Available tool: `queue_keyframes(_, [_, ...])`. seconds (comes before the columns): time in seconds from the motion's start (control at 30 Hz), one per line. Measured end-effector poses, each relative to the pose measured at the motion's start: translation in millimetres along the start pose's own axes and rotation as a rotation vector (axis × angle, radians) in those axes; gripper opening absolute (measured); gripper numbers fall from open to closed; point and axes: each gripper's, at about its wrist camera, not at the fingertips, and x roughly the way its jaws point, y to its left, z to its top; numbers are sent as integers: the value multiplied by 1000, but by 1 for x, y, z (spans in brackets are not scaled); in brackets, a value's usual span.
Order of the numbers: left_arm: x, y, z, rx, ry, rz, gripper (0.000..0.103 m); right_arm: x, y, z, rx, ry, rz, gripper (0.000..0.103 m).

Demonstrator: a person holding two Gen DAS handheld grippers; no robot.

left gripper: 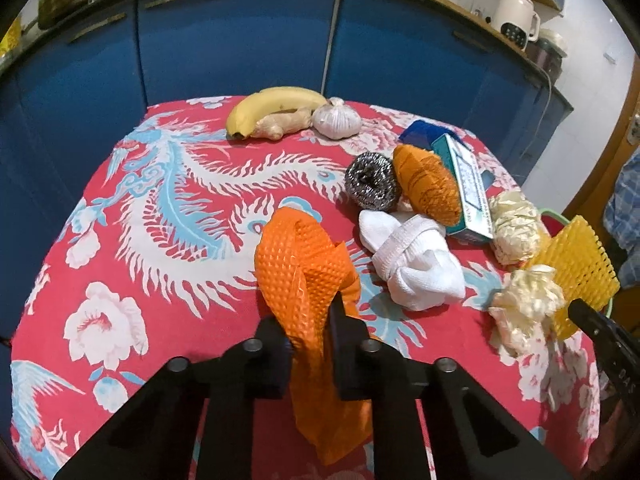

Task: Collect trash
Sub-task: 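Grasp the orange mesh glove with the left tool while the right tool grasps the yellow foam net, then carry both items over the red bucket and open both tools to drop them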

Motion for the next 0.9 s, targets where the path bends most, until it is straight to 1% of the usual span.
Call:
queue_keyframes(0.43, [-48, -9, 8, 19, -99, -60, 12, -49, 2, 5, -6, -106, -11, 14])
queue_keyframes(0.7, [-71, -35, 18, 79, -144, -111, 12, -75, -7, 9, -1, -155, -27, 14])
queue_keyframes(0.9, [-83, -63, 29, 127, -164, -169, 12, -89, -22, 12, 14, -180, -49, 14])
